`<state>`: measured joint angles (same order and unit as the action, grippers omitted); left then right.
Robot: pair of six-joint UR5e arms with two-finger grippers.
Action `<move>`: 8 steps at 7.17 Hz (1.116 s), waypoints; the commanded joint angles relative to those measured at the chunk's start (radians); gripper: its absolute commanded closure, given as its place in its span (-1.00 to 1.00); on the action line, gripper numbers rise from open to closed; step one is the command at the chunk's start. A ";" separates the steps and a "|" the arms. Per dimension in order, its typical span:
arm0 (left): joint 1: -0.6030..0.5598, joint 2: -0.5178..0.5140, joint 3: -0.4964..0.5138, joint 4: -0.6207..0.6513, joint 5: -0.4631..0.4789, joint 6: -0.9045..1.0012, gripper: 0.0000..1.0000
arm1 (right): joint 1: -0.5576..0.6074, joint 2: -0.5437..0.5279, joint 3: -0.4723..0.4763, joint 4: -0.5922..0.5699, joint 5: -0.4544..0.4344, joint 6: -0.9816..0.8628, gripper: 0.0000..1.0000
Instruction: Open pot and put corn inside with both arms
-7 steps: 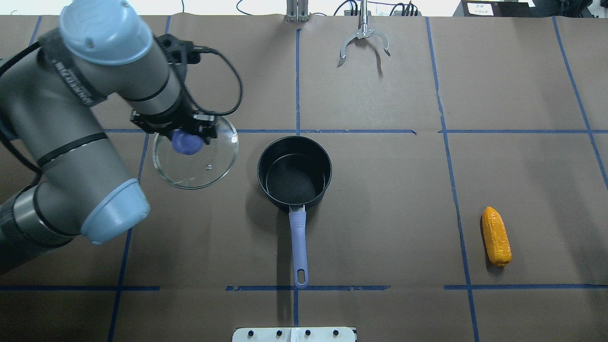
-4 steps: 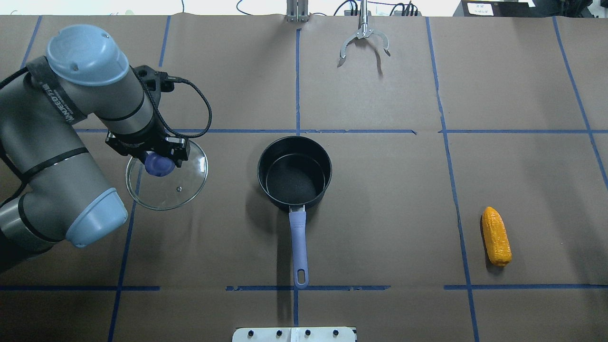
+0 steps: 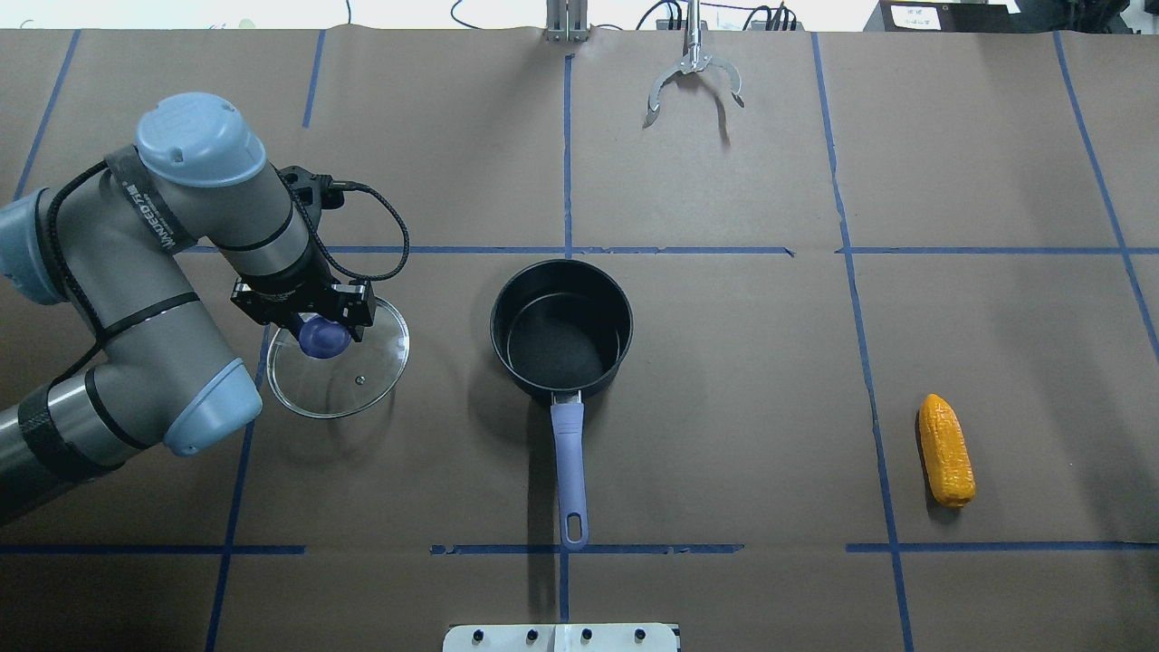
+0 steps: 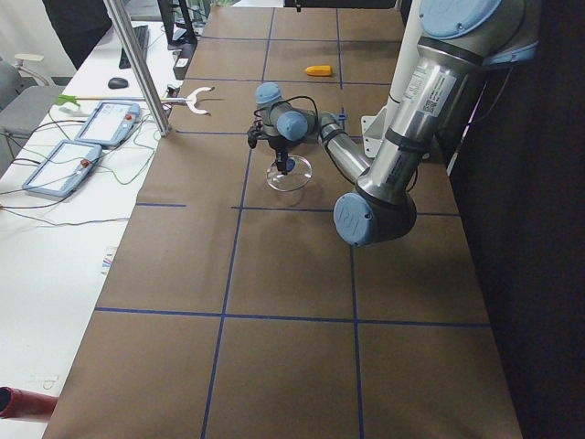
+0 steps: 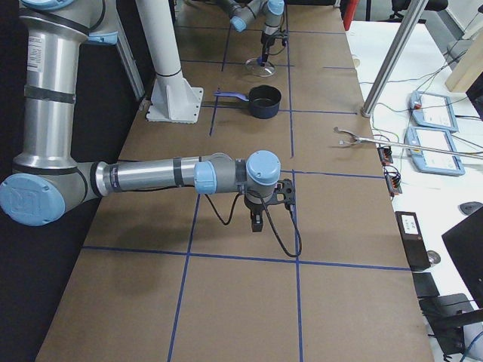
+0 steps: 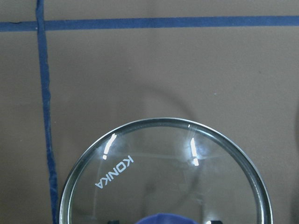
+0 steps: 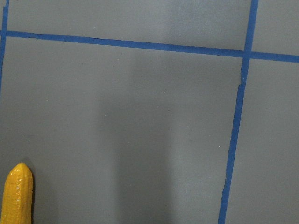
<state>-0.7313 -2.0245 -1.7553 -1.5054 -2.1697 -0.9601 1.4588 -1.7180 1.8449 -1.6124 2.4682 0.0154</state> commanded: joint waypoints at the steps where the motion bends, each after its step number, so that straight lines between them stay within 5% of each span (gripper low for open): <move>1: 0.012 0.003 0.048 -0.061 0.002 -0.009 1.00 | -0.009 -0.002 0.004 0.000 -0.002 0.000 -1.00; 3: 0.027 0.006 0.069 -0.097 0.008 -0.009 0.85 | -0.023 0.000 0.008 0.000 -0.002 -0.002 -1.00; 4: 0.029 0.007 0.071 -0.098 0.008 -0.006 -0.25 | -0.029 0.000 0.014 0.000 -0.002 0.000 -1.00; 5: 0.029 0.009 0.068 -0.098 0.008 -0.006 -0.99 | -0.043 0.000 0.020 0.000 -0.002 0.003 -1.00; 7: -0.002 0.041 -0.060 -0.084 0.011 -0.012 -1.00 | -0.102 0.000 0.049 0.079 -0.006 0.161 -1.00; 8: -0.052 0.079 -0.114 -0.082 0.013 -0.029 -1.00 | -0.156 -0.006 0.050 0.227 -0.014 0.343 -1.00</move>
<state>-0.7384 -1.9842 -1.7964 -1.5926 -2.1586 -0.9758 1.3591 -1.7196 1.8878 -1.5225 2.4617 0.1762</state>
